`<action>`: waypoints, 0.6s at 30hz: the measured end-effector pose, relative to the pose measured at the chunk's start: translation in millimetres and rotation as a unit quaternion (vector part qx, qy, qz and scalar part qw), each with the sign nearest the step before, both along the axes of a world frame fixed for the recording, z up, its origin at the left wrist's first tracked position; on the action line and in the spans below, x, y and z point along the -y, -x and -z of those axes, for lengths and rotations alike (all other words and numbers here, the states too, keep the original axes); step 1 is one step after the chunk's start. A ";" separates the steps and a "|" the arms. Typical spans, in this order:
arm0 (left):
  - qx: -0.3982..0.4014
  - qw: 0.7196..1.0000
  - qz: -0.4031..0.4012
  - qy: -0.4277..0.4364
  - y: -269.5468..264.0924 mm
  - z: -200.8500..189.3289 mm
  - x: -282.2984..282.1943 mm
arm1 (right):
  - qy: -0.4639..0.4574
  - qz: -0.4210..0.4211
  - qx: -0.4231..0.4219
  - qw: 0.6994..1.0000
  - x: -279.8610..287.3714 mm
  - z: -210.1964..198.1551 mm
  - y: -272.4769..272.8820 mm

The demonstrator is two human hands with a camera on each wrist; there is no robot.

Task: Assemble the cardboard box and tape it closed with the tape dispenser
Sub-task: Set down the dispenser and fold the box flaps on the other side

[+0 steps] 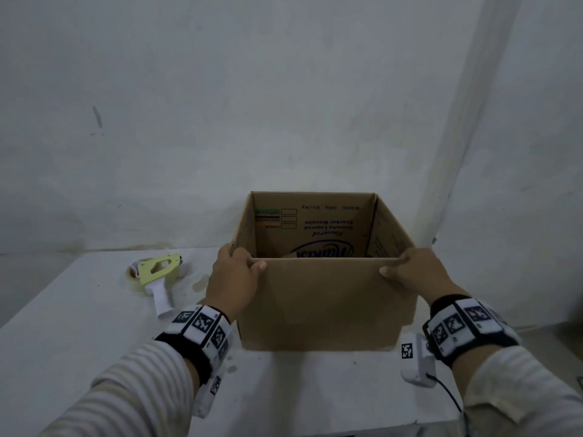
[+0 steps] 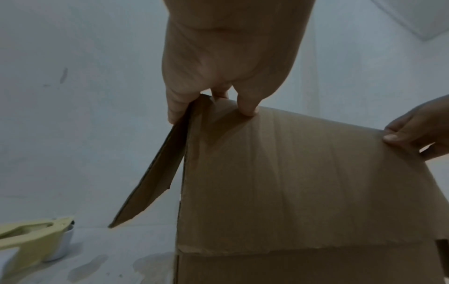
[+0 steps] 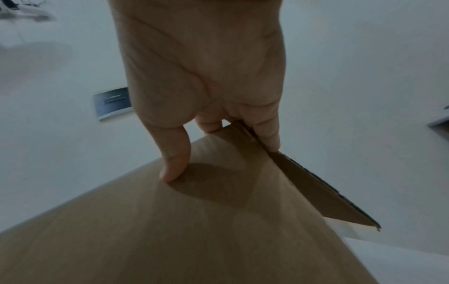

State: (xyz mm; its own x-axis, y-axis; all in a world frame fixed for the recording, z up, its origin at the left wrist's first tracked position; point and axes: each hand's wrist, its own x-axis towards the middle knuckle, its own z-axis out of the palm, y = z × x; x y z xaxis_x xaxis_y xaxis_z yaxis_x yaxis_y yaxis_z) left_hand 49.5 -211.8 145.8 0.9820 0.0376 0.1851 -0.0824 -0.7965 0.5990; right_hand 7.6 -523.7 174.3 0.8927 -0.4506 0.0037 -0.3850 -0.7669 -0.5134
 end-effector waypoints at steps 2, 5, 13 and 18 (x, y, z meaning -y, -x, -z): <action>-0.002 1.000 -0.007 -0.002 -11.1 -0.3 1.9 | -0.002 0.000 0.003 1.000 1.0 4.8 -10.9; -0.019 1.000 -0.021 -0.013 -24.9 -0.3 10.1 | -0.003 -0.002 0.009 1.000 7.1 8.0 -25.9; -0.036 0.999 -0.026 -0.019 -59.5 -2.5 32.4 | 0.001 -0.021 0.020 1.000 30.7 11.1 -62.0; -0.023 0.999 -0.039 -0.020 -78.0 2.2 43.5 | -0.004 -0.030 0.019 0.999 42.0 14.6 -80.7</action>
State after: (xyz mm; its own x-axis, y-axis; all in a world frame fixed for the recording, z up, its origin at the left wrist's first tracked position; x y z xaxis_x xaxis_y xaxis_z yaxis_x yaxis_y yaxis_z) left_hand 127.6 -255.3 143.6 0.9839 0.1071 0.1432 0.0067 -0.8225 0.5688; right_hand 88.3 -565.7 159.7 0.9176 -0.3960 0.0349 -0.3181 -0.7839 -0.5332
